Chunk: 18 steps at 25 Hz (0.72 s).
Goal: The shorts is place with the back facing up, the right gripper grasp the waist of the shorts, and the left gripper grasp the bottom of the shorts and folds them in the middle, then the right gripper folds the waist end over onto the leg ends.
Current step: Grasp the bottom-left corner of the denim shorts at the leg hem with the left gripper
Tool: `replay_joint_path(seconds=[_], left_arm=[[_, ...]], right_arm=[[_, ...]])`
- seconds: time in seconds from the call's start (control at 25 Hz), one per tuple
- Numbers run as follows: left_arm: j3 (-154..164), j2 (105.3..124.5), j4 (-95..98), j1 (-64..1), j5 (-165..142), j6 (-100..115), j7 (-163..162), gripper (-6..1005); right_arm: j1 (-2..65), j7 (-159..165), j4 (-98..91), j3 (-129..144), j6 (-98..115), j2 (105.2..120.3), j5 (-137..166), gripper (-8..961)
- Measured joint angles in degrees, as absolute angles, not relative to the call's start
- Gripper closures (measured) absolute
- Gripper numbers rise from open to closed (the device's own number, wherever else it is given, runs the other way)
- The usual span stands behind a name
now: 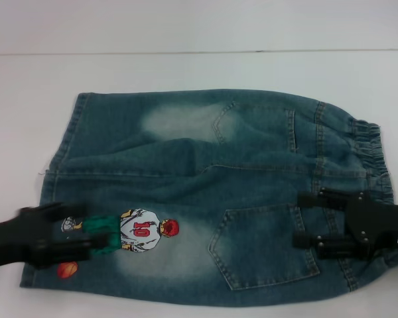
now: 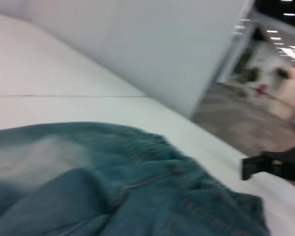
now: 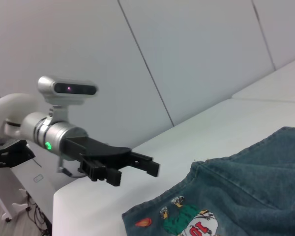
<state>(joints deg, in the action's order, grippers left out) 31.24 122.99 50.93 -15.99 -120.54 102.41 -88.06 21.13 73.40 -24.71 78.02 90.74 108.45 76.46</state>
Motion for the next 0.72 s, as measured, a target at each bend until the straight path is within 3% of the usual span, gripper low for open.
replay_joint_path(seconds=[0.24,0.72], left_arm=[[22.3,122.9,58.5,-12.2,-126.1,105.3,-94.6,66],[19.9,123.02,61.3,-12.1,-136.6,104.2,-99.1,66]], right_arm=[[20.6,73.2,-25.0,77.3,90.8,108.77,76.5,12],[20.8,73.0,-25.1,77.2,90.5,108.8,76.5,12]])
